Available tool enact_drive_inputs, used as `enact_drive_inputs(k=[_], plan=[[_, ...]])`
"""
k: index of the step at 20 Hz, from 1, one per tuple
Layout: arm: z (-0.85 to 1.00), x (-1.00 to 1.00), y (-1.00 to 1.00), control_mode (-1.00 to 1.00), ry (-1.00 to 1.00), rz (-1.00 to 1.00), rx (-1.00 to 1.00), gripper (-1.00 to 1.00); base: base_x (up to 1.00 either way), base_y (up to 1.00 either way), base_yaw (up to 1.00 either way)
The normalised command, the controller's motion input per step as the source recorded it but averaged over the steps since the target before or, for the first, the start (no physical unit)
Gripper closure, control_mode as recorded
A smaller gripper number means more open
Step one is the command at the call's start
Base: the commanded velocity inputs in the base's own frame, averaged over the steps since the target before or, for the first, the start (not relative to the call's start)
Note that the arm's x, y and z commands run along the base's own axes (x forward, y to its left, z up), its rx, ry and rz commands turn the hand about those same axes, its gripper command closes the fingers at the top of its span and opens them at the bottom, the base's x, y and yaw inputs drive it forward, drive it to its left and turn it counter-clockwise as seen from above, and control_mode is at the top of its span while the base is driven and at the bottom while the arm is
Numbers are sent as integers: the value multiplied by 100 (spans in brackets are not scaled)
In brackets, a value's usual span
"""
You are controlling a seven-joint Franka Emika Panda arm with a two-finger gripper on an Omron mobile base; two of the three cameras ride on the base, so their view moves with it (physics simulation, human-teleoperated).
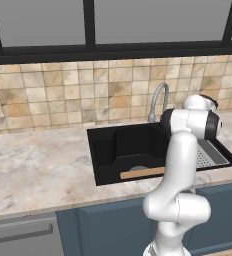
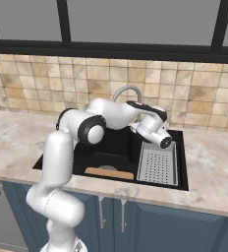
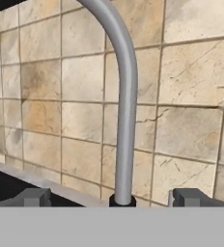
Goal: Turn on the sink faucet with hot water and rinse the cutting board for ten seconds, then turn off the faucet. Push the cutting board to reach the water if necessary.
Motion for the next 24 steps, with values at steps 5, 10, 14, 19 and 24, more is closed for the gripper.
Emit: enact_drive_inputs(k=[5, 10, 14, 19, 24], plan=[[-7, 18, 0, -100, 0, 0, 0, -100, 0, 0, 0], [-8, 12, 0, -100, 0, 0, 0, -100, 0, 0, 0], [-8, 14, 0, -100, 0, 0, 0, -100, 0, 0, 0], [-9, 1, -1, -100, 0, 0, 0, -100, 0, 0, 0], [-13, 0, -1, -100, 0, -2, 1, -100, 0, 0, 0]])
